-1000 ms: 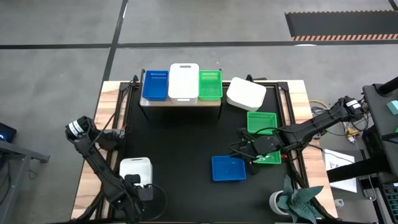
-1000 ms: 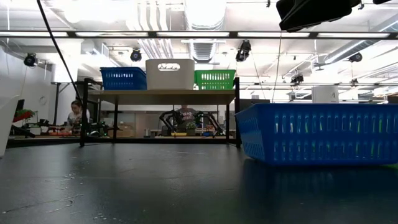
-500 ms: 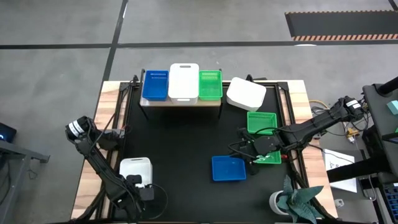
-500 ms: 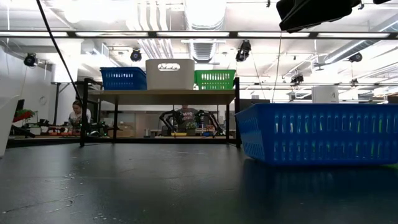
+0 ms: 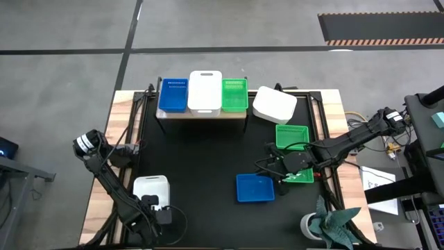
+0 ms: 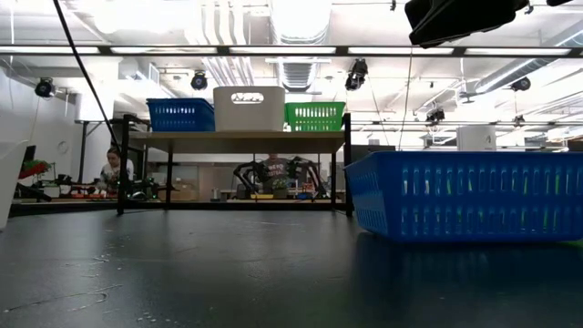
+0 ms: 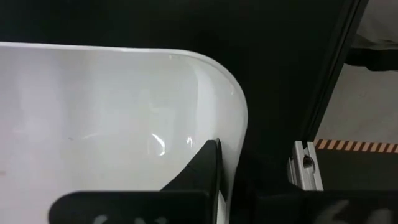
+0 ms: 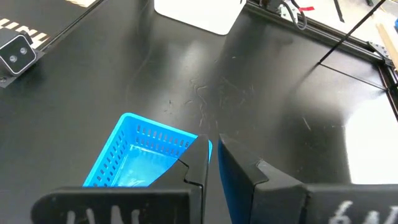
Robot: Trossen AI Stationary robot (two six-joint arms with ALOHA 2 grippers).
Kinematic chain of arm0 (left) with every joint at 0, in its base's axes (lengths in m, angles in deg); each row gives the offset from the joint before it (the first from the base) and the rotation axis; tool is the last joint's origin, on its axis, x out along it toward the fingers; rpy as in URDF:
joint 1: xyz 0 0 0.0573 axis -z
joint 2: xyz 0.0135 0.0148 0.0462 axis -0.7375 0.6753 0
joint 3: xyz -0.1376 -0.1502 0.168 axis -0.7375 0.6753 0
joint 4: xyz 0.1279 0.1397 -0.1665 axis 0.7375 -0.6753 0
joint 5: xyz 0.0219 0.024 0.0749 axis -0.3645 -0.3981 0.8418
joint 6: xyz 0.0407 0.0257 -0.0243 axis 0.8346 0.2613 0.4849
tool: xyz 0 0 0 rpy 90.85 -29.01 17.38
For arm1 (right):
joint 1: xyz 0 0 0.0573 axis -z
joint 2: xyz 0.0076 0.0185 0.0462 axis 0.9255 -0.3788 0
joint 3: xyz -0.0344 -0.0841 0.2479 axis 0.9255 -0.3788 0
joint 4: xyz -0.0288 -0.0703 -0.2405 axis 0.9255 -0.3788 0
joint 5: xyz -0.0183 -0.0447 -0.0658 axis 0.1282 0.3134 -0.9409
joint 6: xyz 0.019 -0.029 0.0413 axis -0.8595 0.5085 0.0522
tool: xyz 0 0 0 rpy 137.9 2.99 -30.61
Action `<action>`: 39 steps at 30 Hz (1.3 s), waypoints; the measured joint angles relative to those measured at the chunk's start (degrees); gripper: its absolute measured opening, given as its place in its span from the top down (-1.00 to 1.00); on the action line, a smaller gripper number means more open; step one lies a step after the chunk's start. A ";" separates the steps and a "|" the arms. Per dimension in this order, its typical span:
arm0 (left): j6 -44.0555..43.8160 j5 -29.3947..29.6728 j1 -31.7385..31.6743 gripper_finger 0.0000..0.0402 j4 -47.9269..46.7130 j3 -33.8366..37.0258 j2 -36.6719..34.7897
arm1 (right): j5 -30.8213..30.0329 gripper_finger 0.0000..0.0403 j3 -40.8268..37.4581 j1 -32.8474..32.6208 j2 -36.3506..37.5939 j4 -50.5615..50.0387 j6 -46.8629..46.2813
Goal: Stack baskets on shelf by color
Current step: Stack the bottom white bin on top of the white bin on the shelf
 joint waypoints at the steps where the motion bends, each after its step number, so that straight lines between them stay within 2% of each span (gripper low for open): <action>1: 0.01 -0.02 0.01 1.00 0.01 0.00 0.00 | 0.00 0.87 0.00 0.00 0.00 0.00 0.00; 8: -0.01 -1.45 -0.92 1.00 -2.04 -3.31 -0.19 | 0.00 0.87 0.00 0.00 0.00 0.02 -0.02; 26: 3.25 -1.29 -9.34 1.00 -28.83 -26.68 1.22 | -0.03 0.87 0.00 0.00 0.00 -0.07 -0.05; 34: 8.79 0.44 -10.77 1.00 -40.04 -37.66 5.36 | -0.04 0.87 0.00 0.00 0.00 -0.24 -0.65; 39: 13.04 5.80 -11.76 1.00 -39.81 -43.02 7.00 | -0.03 0.87 0.00 0.00 0.00 -0.28 -1.23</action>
